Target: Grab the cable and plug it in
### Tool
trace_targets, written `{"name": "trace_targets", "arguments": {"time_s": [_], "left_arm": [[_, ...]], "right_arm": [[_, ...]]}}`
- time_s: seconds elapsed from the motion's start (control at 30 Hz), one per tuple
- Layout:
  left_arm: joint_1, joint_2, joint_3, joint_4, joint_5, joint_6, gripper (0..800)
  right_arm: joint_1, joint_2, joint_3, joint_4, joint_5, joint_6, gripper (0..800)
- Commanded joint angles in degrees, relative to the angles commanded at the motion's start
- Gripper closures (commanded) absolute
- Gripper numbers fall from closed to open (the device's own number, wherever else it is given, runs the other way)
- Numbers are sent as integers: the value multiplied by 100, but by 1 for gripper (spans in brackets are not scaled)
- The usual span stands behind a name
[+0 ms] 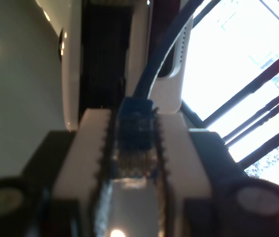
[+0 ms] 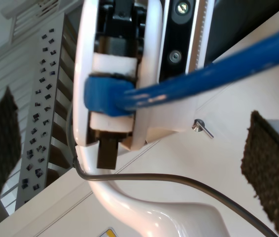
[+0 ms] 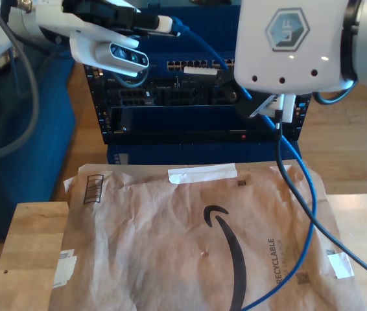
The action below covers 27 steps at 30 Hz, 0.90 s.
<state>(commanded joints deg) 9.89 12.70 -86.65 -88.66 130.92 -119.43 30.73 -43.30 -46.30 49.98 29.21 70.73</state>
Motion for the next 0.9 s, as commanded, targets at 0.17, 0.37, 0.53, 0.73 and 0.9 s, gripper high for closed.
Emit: {"name": "trace_targets", "arguments": {"time_s": [0.17, 0.37, 0.53, 0.73, 0.9], "left_arm": [[0, 0, 0, -53, 26, 0, 770], [0, 0, 35, -53, 44, 0, 768], [0, 0, 35, -53, 79, 0, 766], [-18, -9, 26, -53, 97, 0, 766], [-26, -9, 35, -53, 114, 0, 764]], "right_arm": [[0, 0, 0, 0, -9, 9, 241], [9, 0, 9, 9, -9, 9, 265], [0, 0, 9, 9, -26, 18, 325], [9, 0, 9, 18, -62, 18, 350], [9, 0, 9, 18, -70, 26, 398]]}}
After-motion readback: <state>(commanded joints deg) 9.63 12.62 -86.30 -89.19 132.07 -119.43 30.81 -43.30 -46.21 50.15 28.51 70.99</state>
